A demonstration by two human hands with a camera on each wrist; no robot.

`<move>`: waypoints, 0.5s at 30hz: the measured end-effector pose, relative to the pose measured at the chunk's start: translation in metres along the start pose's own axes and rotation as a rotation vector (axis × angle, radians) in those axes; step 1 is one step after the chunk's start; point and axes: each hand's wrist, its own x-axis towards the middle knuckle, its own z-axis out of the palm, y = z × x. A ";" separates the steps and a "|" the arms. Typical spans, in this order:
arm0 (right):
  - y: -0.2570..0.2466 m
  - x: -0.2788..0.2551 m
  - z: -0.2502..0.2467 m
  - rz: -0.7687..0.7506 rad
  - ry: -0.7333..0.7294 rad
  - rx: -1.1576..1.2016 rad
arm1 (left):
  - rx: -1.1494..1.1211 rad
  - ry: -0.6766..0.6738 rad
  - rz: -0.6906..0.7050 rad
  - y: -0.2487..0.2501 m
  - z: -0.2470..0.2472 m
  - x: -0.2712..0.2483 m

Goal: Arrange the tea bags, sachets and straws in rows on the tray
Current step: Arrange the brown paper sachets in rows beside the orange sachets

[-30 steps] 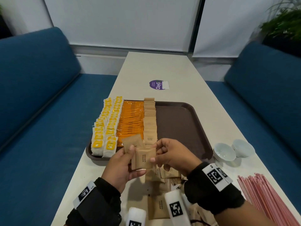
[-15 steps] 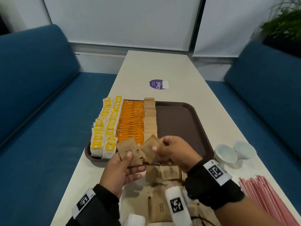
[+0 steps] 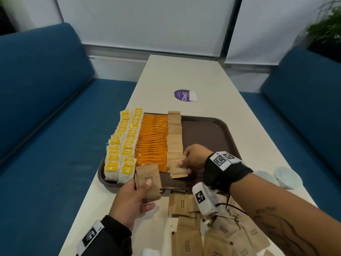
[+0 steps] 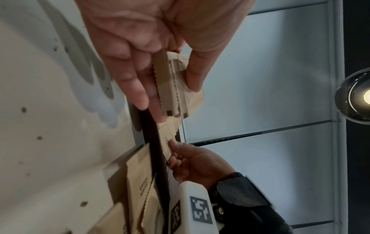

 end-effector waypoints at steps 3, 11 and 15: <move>0.000 0.005 0.003 0.035 -0.001 -0.007 | -0.013 -0.007 -0.011 -0.002 -0.001 0.001; -0.004 0.015 0.015 0.085 0.000 -0.059 | -0.029 -0.049 -0.009 0.000 0.008 -0.001; -0.004 0.012 0.012 0.056 0.027 0.012 | -0.011 -0.058 -0.002 0.002 0.009 -0.003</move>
